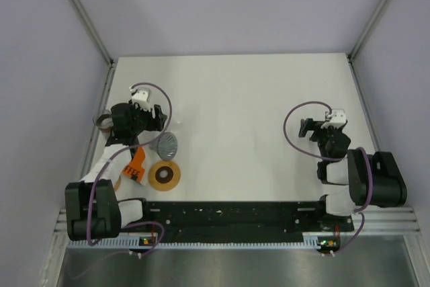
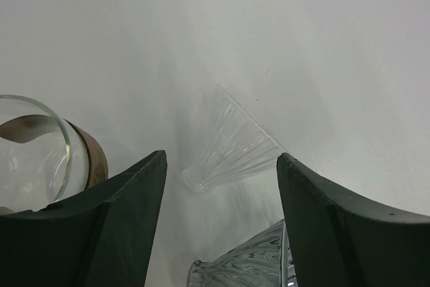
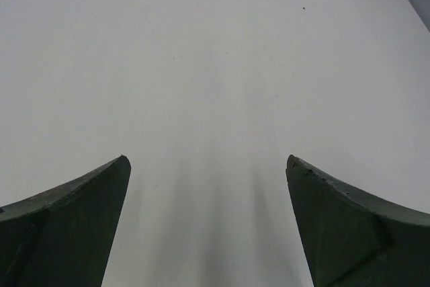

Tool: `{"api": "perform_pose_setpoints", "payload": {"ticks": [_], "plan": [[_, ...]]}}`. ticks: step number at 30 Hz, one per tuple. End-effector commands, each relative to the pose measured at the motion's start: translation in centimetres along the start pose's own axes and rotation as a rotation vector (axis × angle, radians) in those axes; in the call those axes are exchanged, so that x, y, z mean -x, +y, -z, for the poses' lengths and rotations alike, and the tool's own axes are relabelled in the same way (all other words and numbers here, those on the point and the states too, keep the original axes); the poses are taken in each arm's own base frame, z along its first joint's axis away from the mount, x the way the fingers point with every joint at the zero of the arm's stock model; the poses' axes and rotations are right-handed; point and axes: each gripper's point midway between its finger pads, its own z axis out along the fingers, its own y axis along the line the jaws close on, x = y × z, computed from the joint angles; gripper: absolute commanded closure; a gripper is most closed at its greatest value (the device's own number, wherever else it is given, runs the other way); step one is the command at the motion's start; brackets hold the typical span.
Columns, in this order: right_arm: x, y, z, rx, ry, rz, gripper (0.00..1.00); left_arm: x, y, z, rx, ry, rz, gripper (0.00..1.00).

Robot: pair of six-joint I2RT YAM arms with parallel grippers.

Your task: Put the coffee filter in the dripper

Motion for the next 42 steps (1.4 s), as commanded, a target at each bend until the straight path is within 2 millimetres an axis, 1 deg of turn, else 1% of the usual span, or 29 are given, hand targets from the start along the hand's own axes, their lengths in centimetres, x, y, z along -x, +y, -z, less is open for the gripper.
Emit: {"api": "perform_pose_setpoints", "payload": {"ticks": [1,4,5,6,7,8,9,10,11,12,14,17,19,20,21,22,24,26,28,30,31,32,33,34,37,38,42], "plan": [[1.9,0.5,-0.9,0.021,-0.058,0.014,0.01,3.3,-1.3,0.7,-0.081,-0.037,-0.009,0.28],[2.4,0.7,-0.5,0.027,-0.077,0.011,0.01,3.1,-1.1,1.0,-0.09,0.013,-0.05,0.28],[2.7,0.6,-0.4,0.017,-0.066,0.01,0.01,3.3,-1.1,1.1,-0.097,0.026,-0.079,0.28],[3.2,0.5,-0.5,0.009,-0.049,0.006,0.01,3.1,-1.1,1.4,-0.102,0.057,-0.09,0.28],[3.8,0.5,-0.7,0.008,-0.03,0.006,0.01,3.4,-1.0,1.7,-0.104,0.07,-0.113,0.28],[4.9,0.5,-0.9,0.007,-0.017,-0.003,0.01,3.6,-0.8,2.0,-0.1,0.092,-0.125,0.29],[7.3,0.7,-1.5,0.003,-0.045,-0.041,0.01,3.8,-0.6,2.4,-0.094,0.117,-0.136,0.29],[9.1,1.2,-1.5,0.023,-0.06,-0.05,0.01,5.0,-0.2,2.7,-0.081,0.121,-0.167,0.29],[10.4,1.8,-1.7,0.054,-0.054,-0.062,0.01,4.8,-0.1,3.1,-0.075,0.156,-0.166,0.29],[11.9,2.3,-1.8,0.075,-0.059,-0.083,0.02,5.6,0.1,3.6,-0.07,0.17,-0.189,0.29],[14.1,3.3,-1.9,0.112,-0.034,-0.132,0.04,6.5,0.5,4.6,-0.045,0.208,-0.202,0.29],[15.6,4.7,-1.6,0.164,0.03,-0.175,0.08,7.4,1.7,6.0,0.044,0.259,-0.192,0.3],[16.2,4.9,-1.5,0.137,0.089,-0.179,0.1,8.0,2.9,7.1,0.128,0.313,-0.174,0.3],[15.9,4.9,-1.3,0.113,0.134,-0.174,0.11,8.0,3.6,7.6,0.168,0.344,-0.174,0.3],[15.9,4.8,-1.3,0.09,0.159,-0.162,0.11,8.1,4.3,8.2,0.211,0.363,-0.174,0.3],[15.0,4.7,-0.8,0.068,0.219,-0.153,0.12,8.2,5.1,8.6,0.265,0.378,-0.175,0.31],[14.6,4.6,-0.5,0.053,0.263,-0.151,0.13,8.4,6.9,9.2,0.366,0.404,-0.18,0.33],[14.2,4.4,-0.3,0.046,0.28,-0.151,0.16,8.6,7.9,9.1,0.411,0.428,-0.179,0.37],[13.5,4.6,-0.4,0.055,0.289,-0.155,0.17,8.6,8.8,8.4,0.424,0.44,-0.161,0.4],[13.3,5.0,-0.4,0.078,0.298,-0.165,0.18,8.8,10.1,7.4,0.449,0.458,-0.155,0.41],[13.2,5.2,-0.4,0.089,0.304,-0.17,0.19,9.5,10.8,7.0,0.464,0.451,-0.152,0.42],[13.2,5.5,-0.4,0.102,0.308,-0.173,0.19,9.2,11.4,6.4,0.464,0.468,-0.145,0.43],[13.2,5.7,-0.4,0.113,0.309,-0.175,0.19,9.7,11.9,5.8,0.463,0.465,-0.146,0.43],[13.3,5.8,-0.4,0.123,0.303,-0.176,0.19,9.6,12.1,5.0,0.447,0.474,-0.149,0.43],[13.2,6.1,-0.5,0.14,0.288,-0.177,0.19,8.8,12.6,2.8,0.396,0.502,-0.161,0.43],[13.2,6.2,-0.6,0.148,0.288,-0.181,0.19,8.0,12.9,1.9,0.381,0.527,-0.159,0.43],[13.3,6.6,-0.5,0.167,0.288,-0.187,0.19,5.9,14.1,0.4,0.394,0.611,-0.152,0.43]]}}
